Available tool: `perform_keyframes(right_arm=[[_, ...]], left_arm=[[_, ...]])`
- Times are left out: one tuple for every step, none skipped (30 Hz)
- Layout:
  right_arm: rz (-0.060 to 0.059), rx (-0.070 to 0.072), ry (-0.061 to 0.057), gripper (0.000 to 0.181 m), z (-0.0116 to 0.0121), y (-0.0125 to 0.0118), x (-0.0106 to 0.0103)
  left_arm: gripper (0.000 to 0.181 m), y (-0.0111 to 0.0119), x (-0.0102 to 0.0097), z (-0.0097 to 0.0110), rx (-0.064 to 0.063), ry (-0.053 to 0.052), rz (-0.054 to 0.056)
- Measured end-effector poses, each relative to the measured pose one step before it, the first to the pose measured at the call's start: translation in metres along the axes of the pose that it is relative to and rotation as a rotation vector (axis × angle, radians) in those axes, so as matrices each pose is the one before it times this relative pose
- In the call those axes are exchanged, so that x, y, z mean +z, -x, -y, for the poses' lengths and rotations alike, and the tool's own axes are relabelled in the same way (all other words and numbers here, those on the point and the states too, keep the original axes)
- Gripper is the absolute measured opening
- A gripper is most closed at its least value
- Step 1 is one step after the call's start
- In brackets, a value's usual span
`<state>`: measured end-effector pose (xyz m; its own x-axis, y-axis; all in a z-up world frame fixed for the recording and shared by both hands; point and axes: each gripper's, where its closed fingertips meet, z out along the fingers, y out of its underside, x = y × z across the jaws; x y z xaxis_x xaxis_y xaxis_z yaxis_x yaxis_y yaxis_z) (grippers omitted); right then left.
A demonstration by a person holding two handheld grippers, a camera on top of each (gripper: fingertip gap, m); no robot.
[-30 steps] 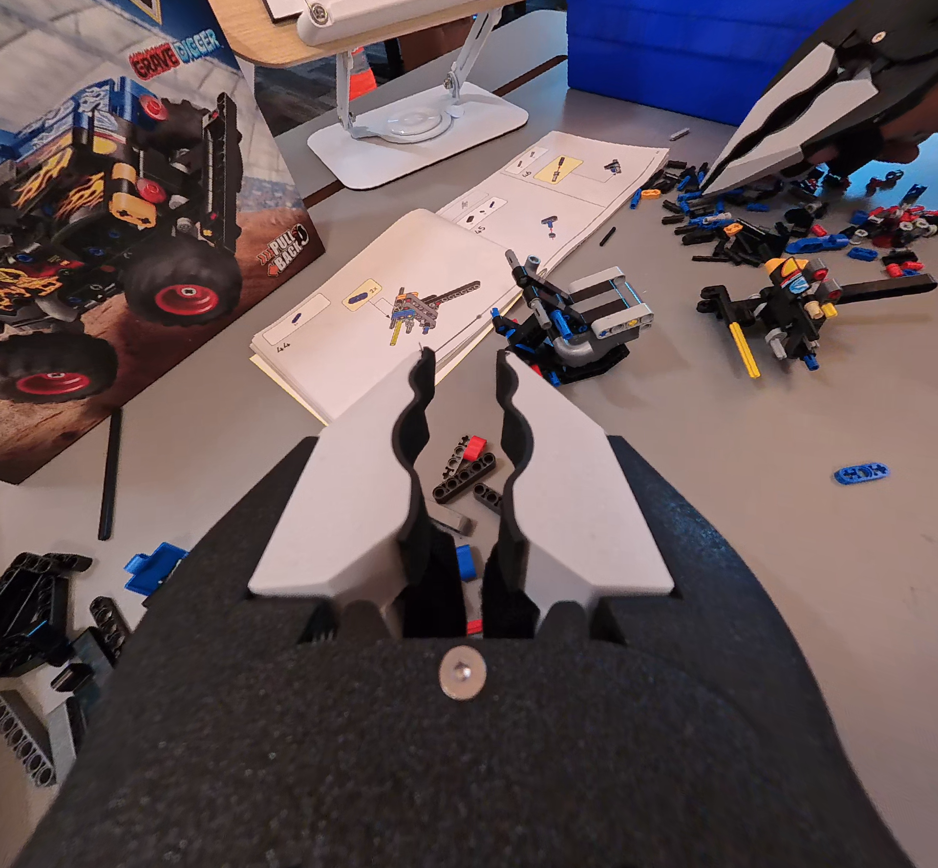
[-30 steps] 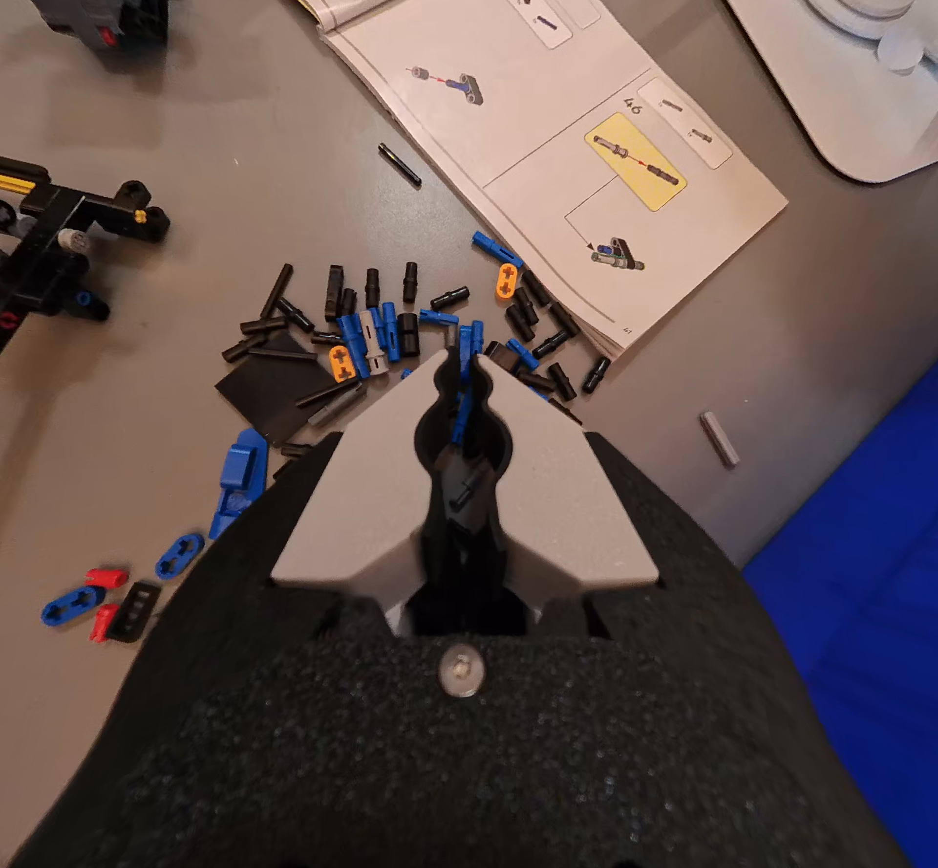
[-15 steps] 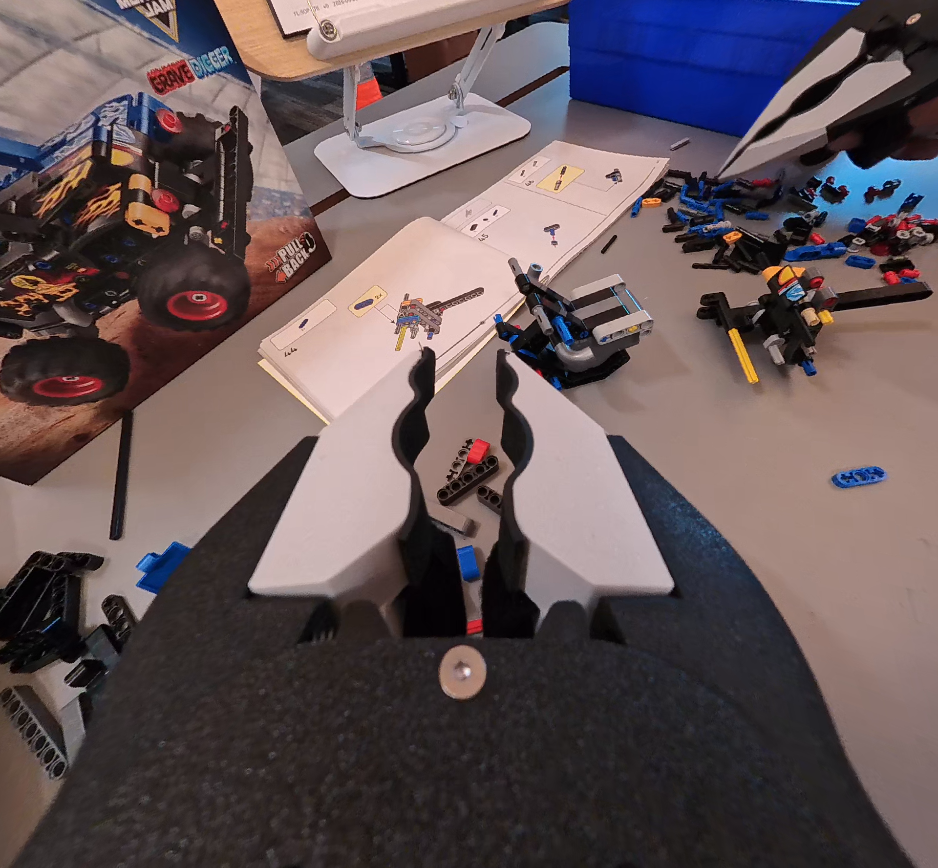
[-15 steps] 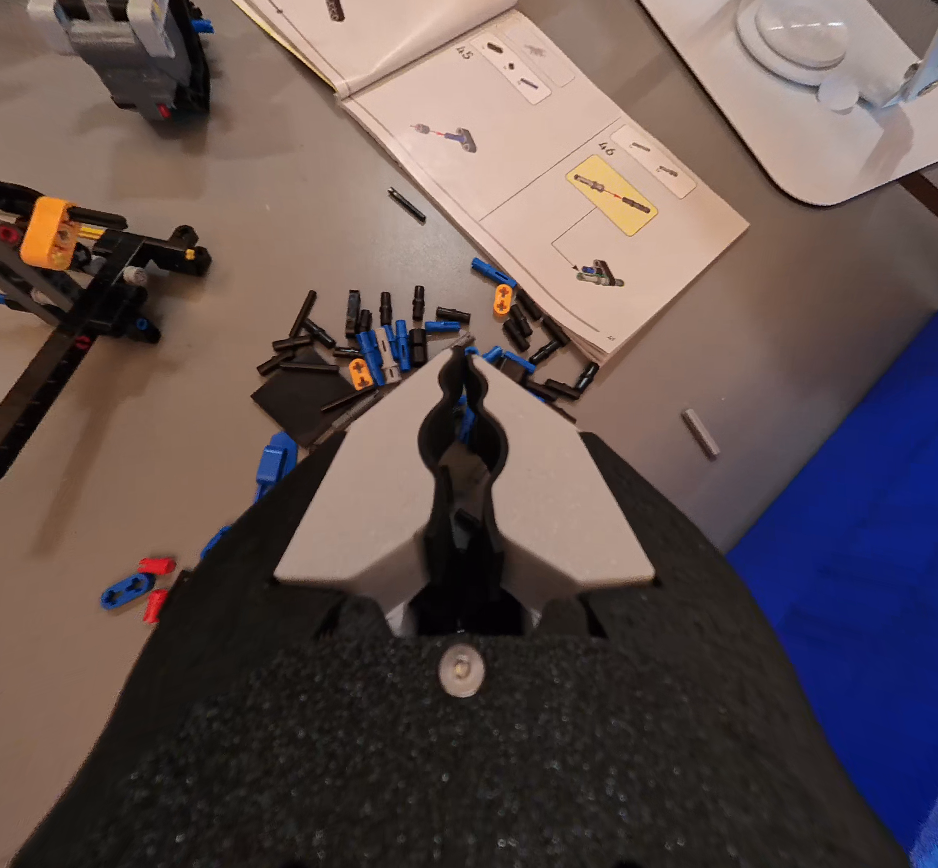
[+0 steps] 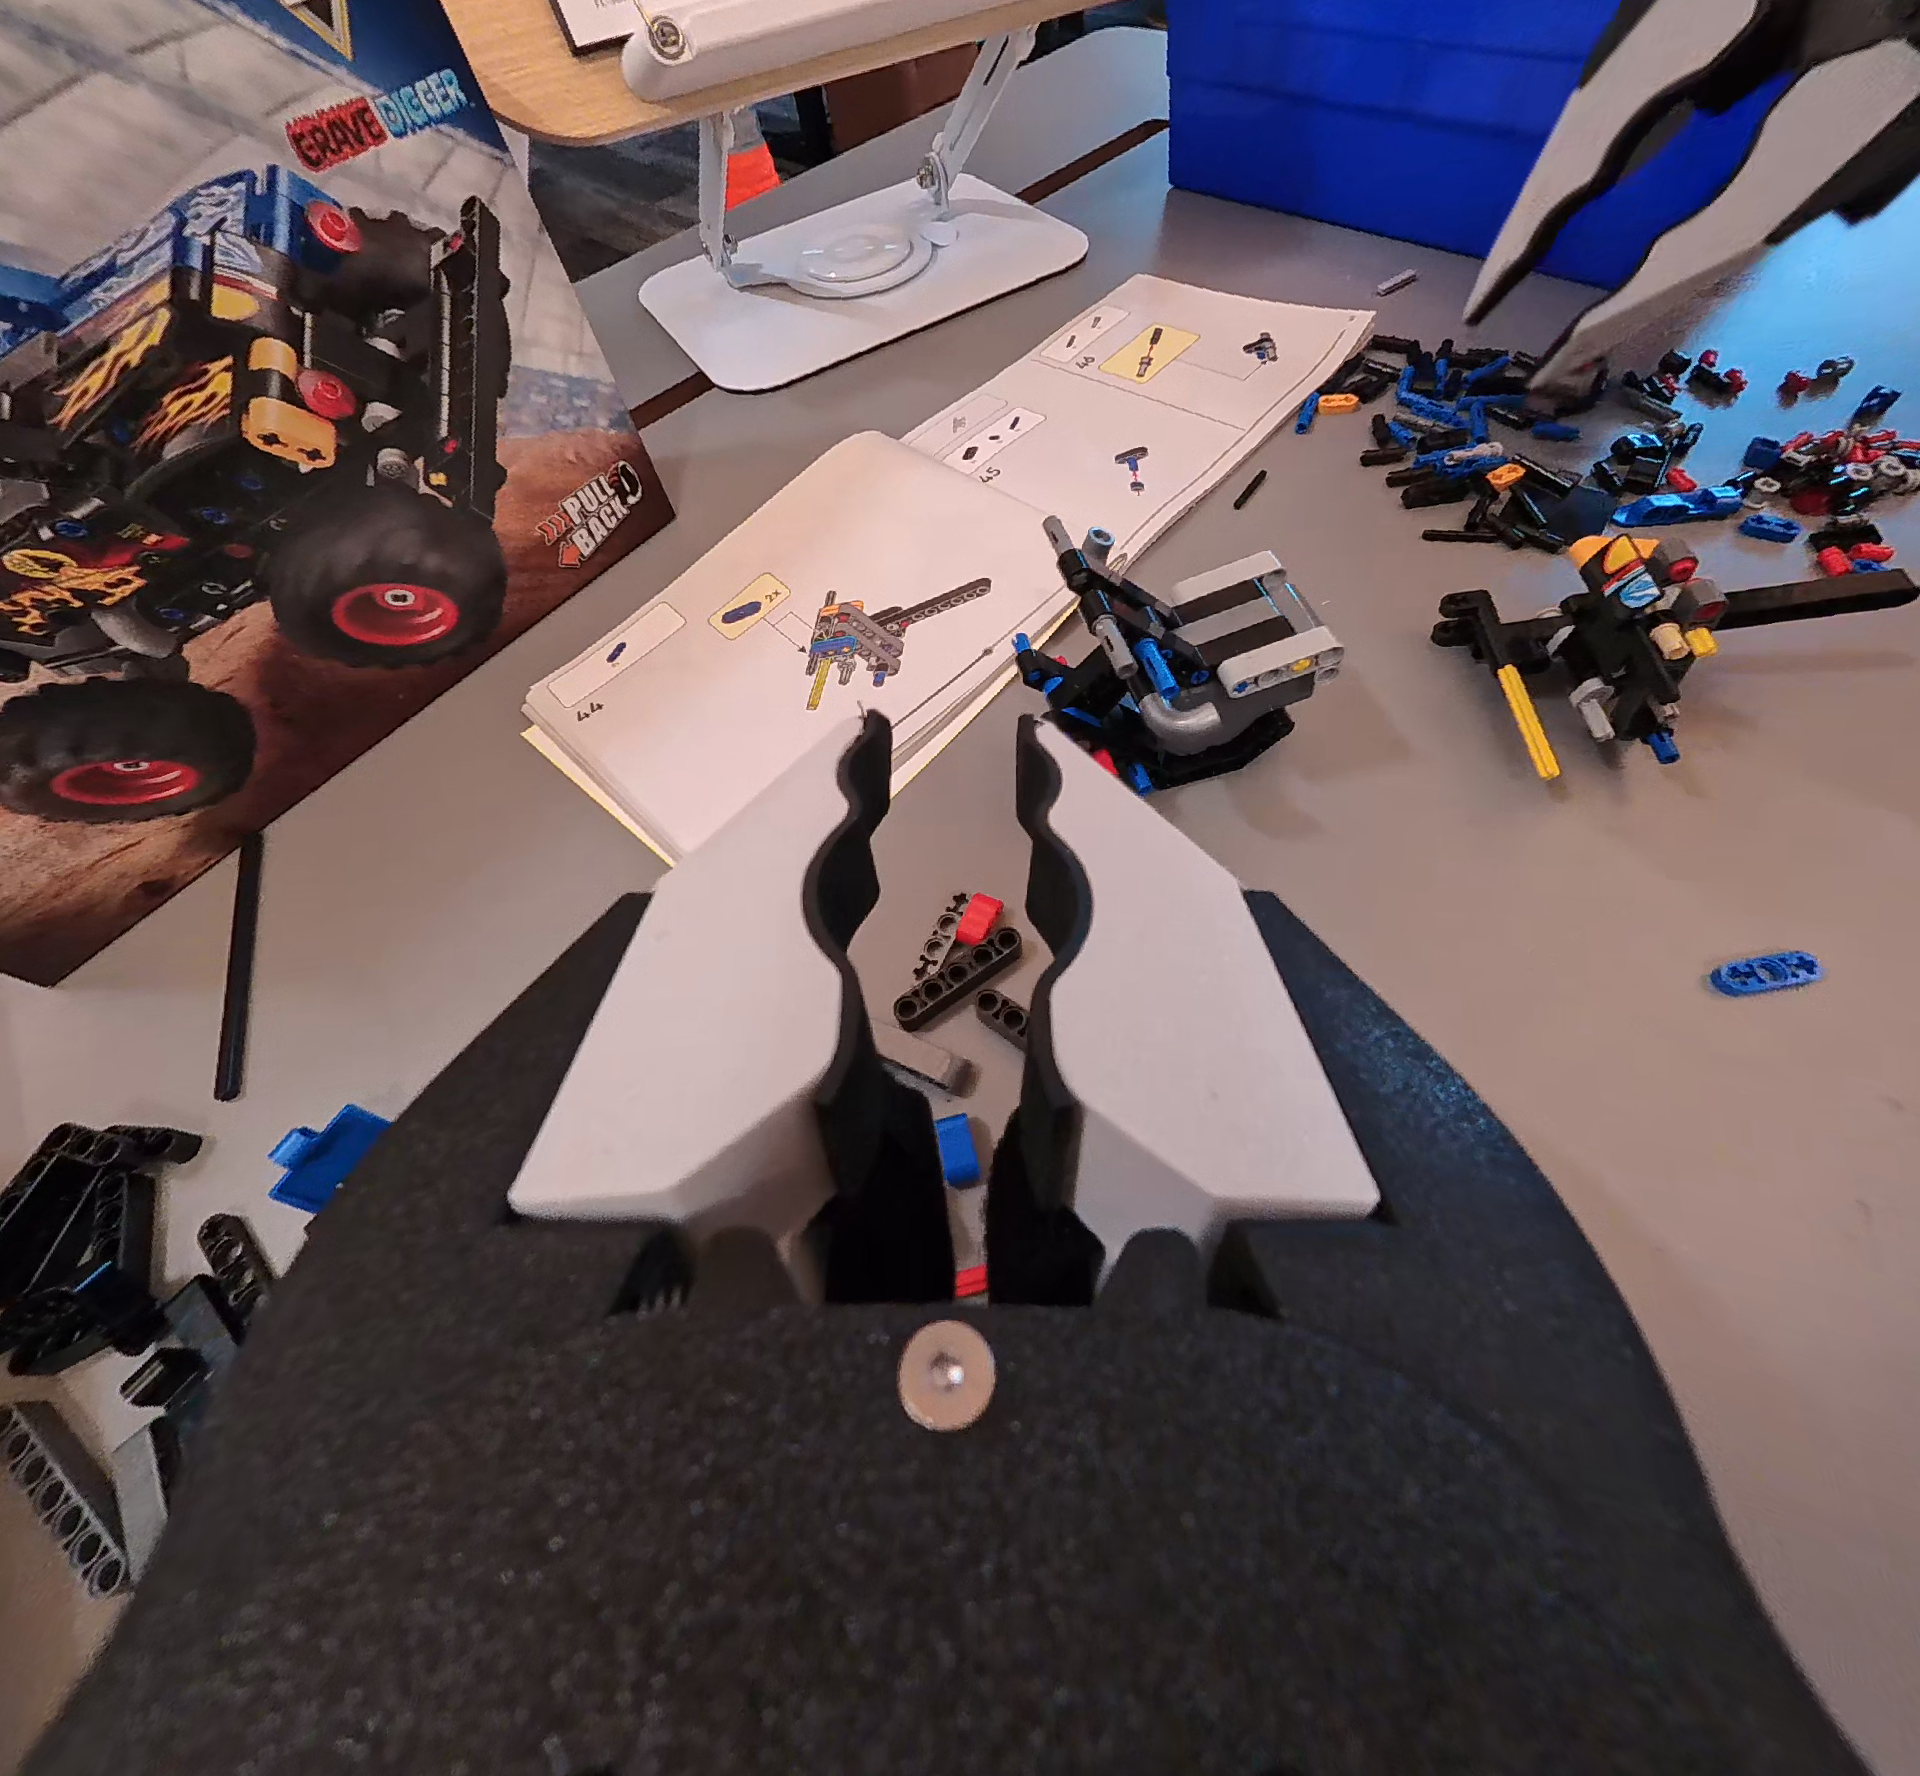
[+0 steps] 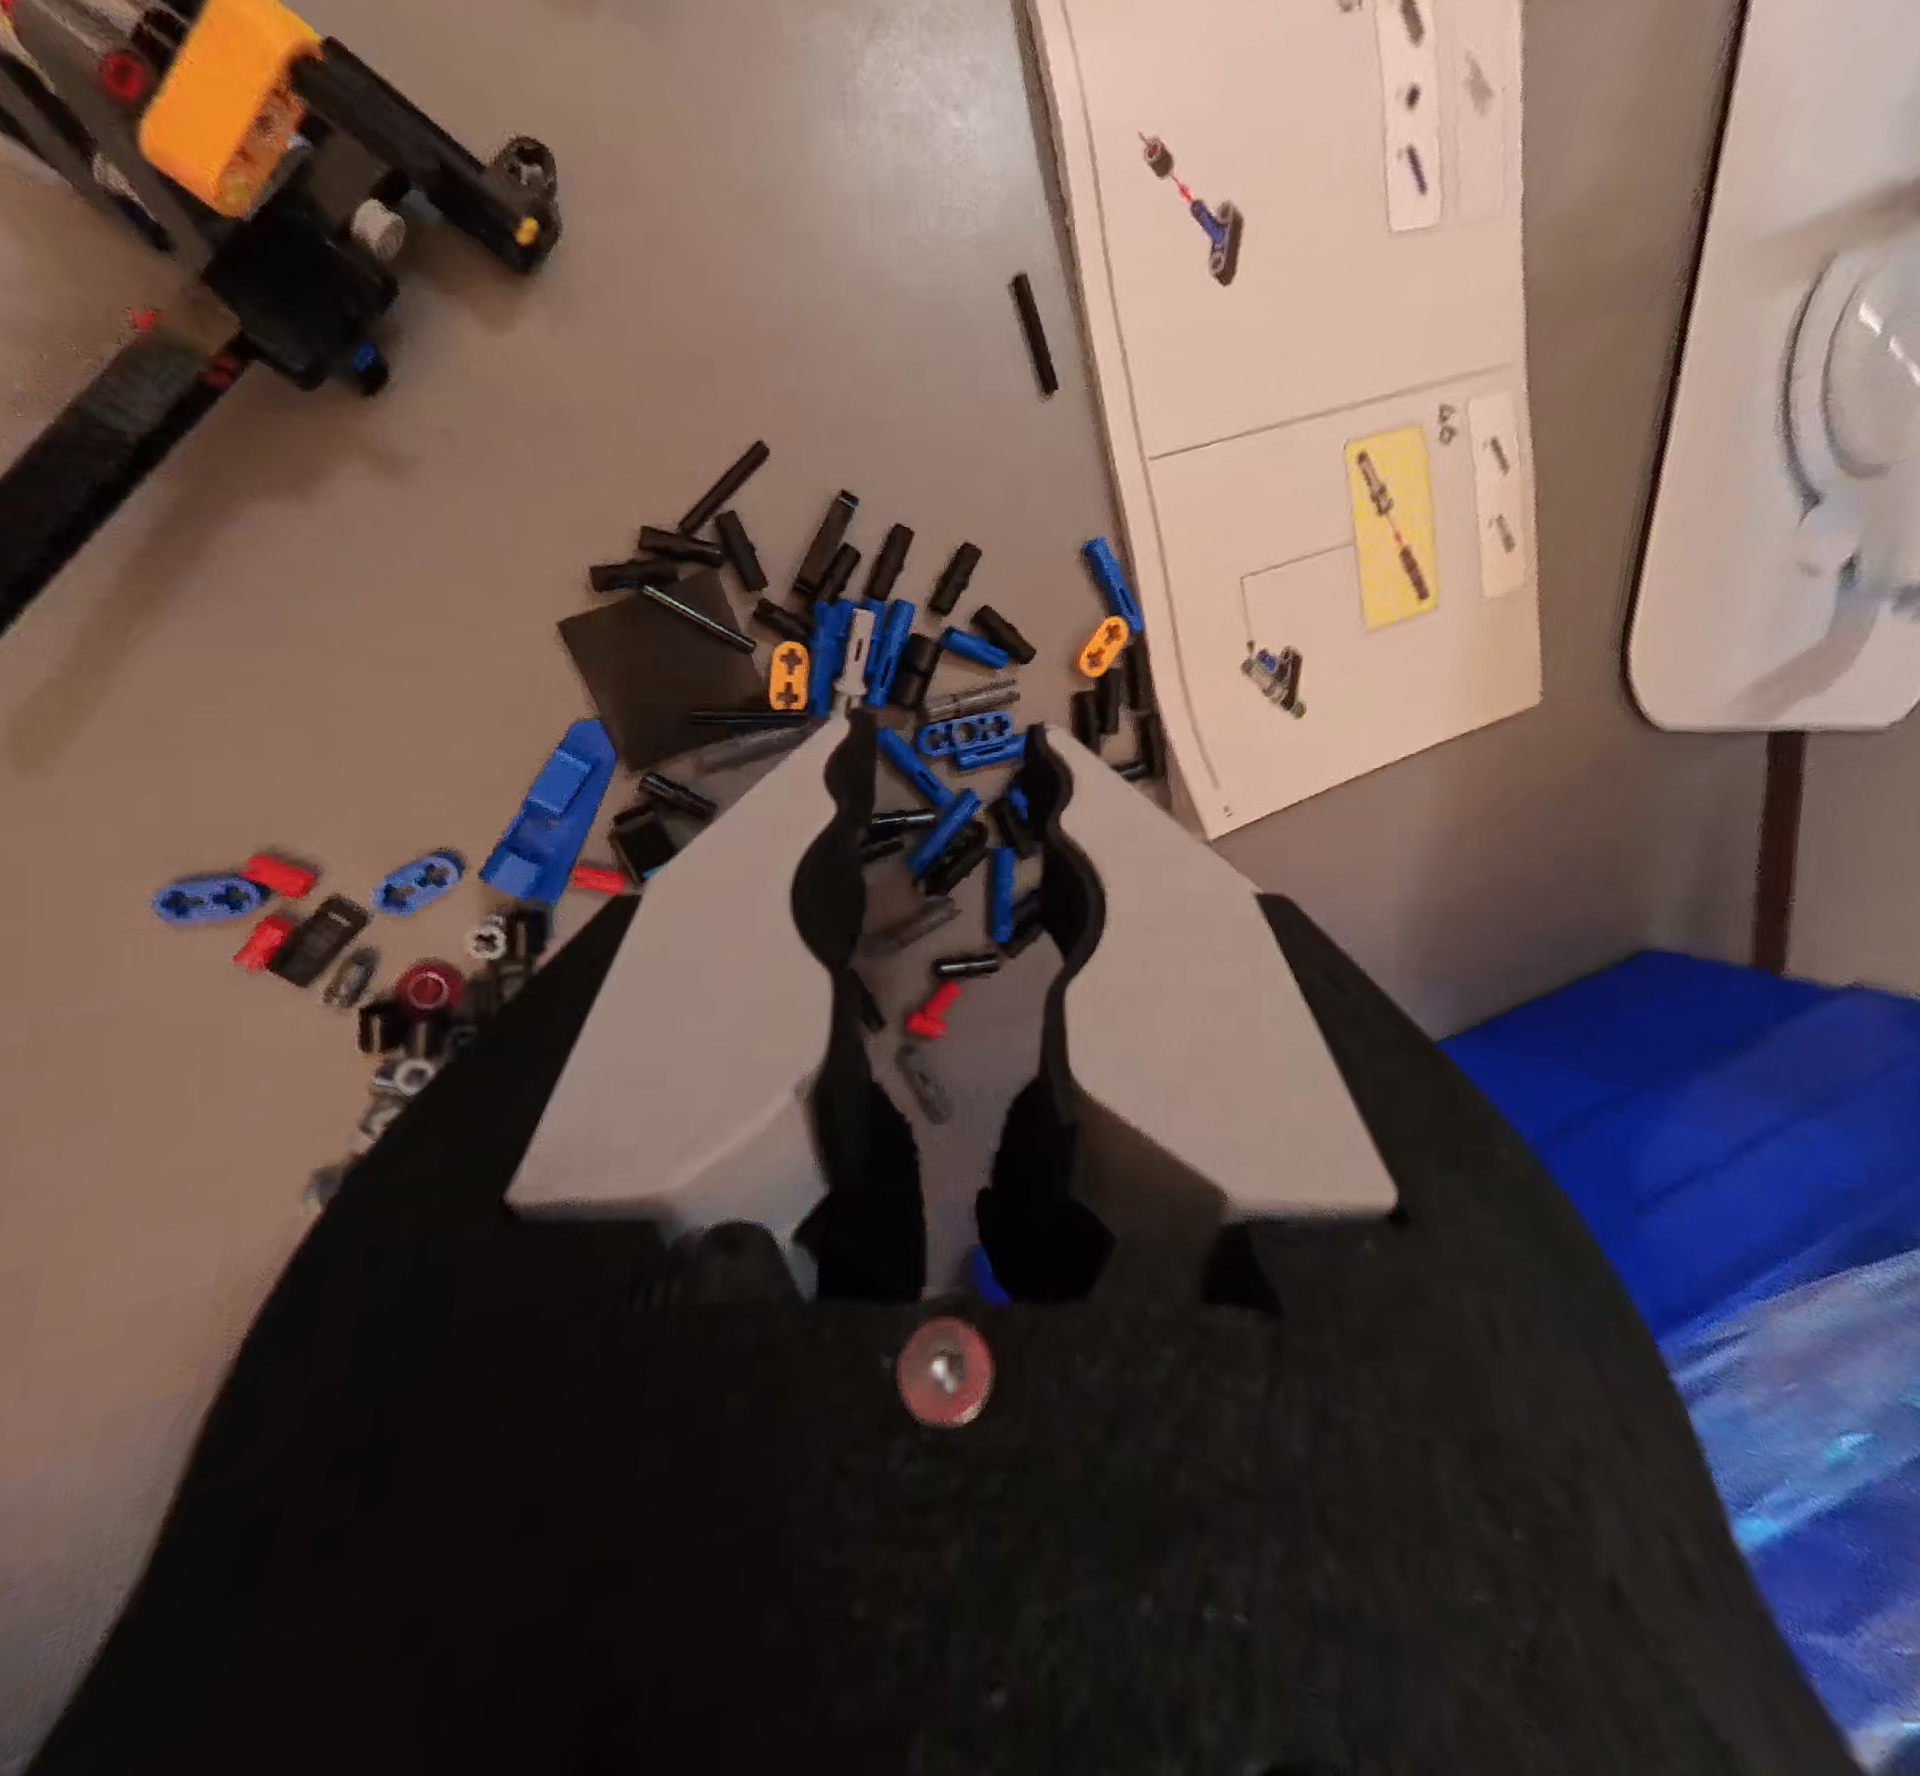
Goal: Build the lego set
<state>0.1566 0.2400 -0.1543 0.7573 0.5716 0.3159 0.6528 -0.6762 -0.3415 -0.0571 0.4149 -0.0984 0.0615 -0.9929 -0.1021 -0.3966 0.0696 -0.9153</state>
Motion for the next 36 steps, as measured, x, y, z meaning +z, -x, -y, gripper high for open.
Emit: perform_keyframes(right_arm=[[0.0232,-0.0362,0.0316,0.028,0.00087,-0.00175,0.00114],[0.0278,-0.0214,0.0246,0.027,-0.0003,-0.00126,0.0029],[0.0281,-0.0078,0.0285,0.028,-0.00191,-0.00098,0.00422],[0.0342,-0.0084,0.0306,0.029,-0.00285,0.00168,0.00457],[0.0222,-0.0143,0.0271,0.028,-0.00265,0.00192,0.00453],[0.0087,-0.0171,0.0184,0.028,-0.00172,0.00112,0.00401],[0.0053,-0.0154,0.0117,0.029,-0.00102,0.00106,0.00363],[0.0057,-0.0081,0.0002,0.028,0.00069,0.0009,0.00274],[0.0092,-0.0006,-0.0054,0.028,0.00131,0.00086,0.00219],[0.0147,0.0023,-0.0035,0.027,0.00044,0.00097,0.00119],[0.0084,0.0018,-0.0066,0.026,0.00052,-0.00034,-0.00003],[0.0014,-0.0003,-0.0039,0.026,-0.00011,-0.00133,-0.0004],[0.0092,-0.0001,-0.0025,0.026,-0.00047,-0.00034,-0.00082],[0.0107,0.0012,-0.0087,0.026,0.00049,0.00005,-0.00123],[0.0063,0.0014,-0.0099,0.025,0.0005,-0.00091,-0.00145],[0.0027,0.0039,-0.002,0.024,-0.00078,-0.00199,-0.00081],[0.0018,0.0053,0.0008,0.024,-0.00133,-0.00248,-0.00026],[0.0052,0.0061,-0.0021,0.024,-0.00087,-0.002,0.00015],[0.011,0.0058,-0.0059,0.024,0.0001,-0.00064,0.0005],[0.0095,0.0036,-0.0006,0.024,-0.00013,-0.00029,0.00094],[0.0098,0.0008,0.0073,0.024,-0.00072,0.00037,0.0011],[0.0079,-0.0047,0.0072,0.024,-0.00064,0.00092,0.00129],[0.0017,-0.0072,0.0087,0.024,-0.001,0.00047,0.0014],[-0.0011,-0.0047,0.0052,0.024,-0.00059,-0.00005,0.00135],[0.0037,0.0012,-0.0036,0.023,0.00066,0.00026,0.00052],[0.004,0.0034,0.0,0.023,0.00001,0.00017,0.00016],[0.0025,0.0015,0.001,0.023,-0.00015,0.00003,-0.00003],[0.0044,0.0021,0.0005,0.022,-0.00018,0.00042,0.00007],[0.0027,0.0035,0.001,0.022,-0.00003,0.0002,0.00008],[0.0017,0.0008,0.0012,0.022,-0.00017,0.00016,-0.00007],[0.0009,-0.0023,0.0028,0.022,-0.00047,0.00019,-0.00013],[-0.0006,-0.0016,0.0028,0.022,-0.00034,0.00003,0.0],[-0.0056,-0.0023,0.006,0.022,-0.00078,-0.00073,-0.00033],[-0.0122,-0.0033,0.0063,0.021,-0.0009,-0.00113,-0.00103],[-0.0126,-0.0029,-0.0009,0.021,0.00033,-0.00051,-0.0027],[-0.0193,-0.0011,-0.0011,0.021,0.00093,-0.00092,-0.00522]], left_arm=[[0.022,0.00018,0.00005,-0.00029,-0.0004,0.0007,0.0002],[0.022,-0.00006,-0.00017,0.00022,0.001,-0.0004,0.001],[0.022,0.00001,-0.00035,0.00038,0.0027,-0.0013,0.0019],[0.022,-0.00001,-0.00051,0.00075,0.0036,-0.0022,0.0024],[0.022,0.0001,-0.00067,0.00087,0.0035,-0.003,0.0024],[0.022,0.00003,-0.00072,0.00077,0.003,-0.0023,0.0021],[0.022,0.00016,-0.00067,0.00079,0.0017,-0.0026,0.0015],[0.022,-0.00008,-0.00062,0.00089,0.0008,-0.0033,0.0003],[0.022,-0.0002,-0.00054,0.00074,0.0005,-0.0025,-0.0003],[0.022,-0.00029,-0.00035,0.0005,0.0005,-0.0016,-0.0007],[0.022,-0.00039,-0.00023,0.00043,0.0003,-0.0014,-0.0012],[0.022,-0.00065,-0.00023,0.00028,0.0002,-0.001,-0.0022],[0.022,-0.00077,-0.00007,0.00017,0.0006,-0.0003,-0.0023],[0.022,-0.00091,-0.00009,0.00018,0.0014,-0.0002,-0.0023],[0.022,-0.00066,-0.00007,0.0002,0.0021,-0.0004,-0.0016],[0.022,-0.00051,-0.0001,0.00017,0.0027,-0.0001,-0.0001],[0.022,0.00006,-0.0001,0.00025,0.0028,-0.0002,0.0017],[0.022,0.00035,-0.00021,0.00007,0.0019,-0.0003,0.0021],[0.022,0.00033,-0.00011,0.00006,0.0002,-0.0001,0.0014],[0.022,0.00049,-0.00005,0.00006,-0.0015,-0.0004,0.0005],[0.022,0.00035,-0.00006,-0.00012,-0.0021,0.0002,-0.0001],[0.022,0.00037,0.00007,-0.00017,-0.0018,0.0002,0.0001],[0.022,0.00017,0.00004,-0.00017,-0.0009,0.0003,-0.0004],[0.022,0.00001,0.00007,-0.0002,-0.0003,0.001,-0.0004],[0.022,-0.00013,-0.00002,0.0,0.0002,0.0001,-0.0003],[0.022,-0.00018,0.00014,-0.00001,0.0005,-0.0003,-0.0007],[0.022,-0.00029,0.00004,0.0,0.0005,0.0004,-0.0009],[0.022,-0.00031,0.00006,-0.00014,0.0006,0.0008,-0.001],[0.022,-0.00019,0.00009,-0.00007,0.0005,0.0002,0.0],[0.022,0.00013,0.00004,0.00006,-0.0001,-0.0005,0.0003],[0.022,0.00008,0.00004,-0.00014,-0.0011,0.0002,-0.0002],[0.022,0.00036,0.00002,-0.0001,-0.0018,0.0004,-0.0001],[0.022,0.00038,-0.00001,0.00001,-0.0016,-0.0006,0.0006],[0.022,0.00044,-0.00003,-0.00003,-0.0013,-0.0003,0.0009],[0.022,0.00066,0.00003,-0.00012,-0.0014,0.0005,0.0012],[0.022,0.00051,0.0001,-0.00011,-0.0017,-0.0002,0.001]])
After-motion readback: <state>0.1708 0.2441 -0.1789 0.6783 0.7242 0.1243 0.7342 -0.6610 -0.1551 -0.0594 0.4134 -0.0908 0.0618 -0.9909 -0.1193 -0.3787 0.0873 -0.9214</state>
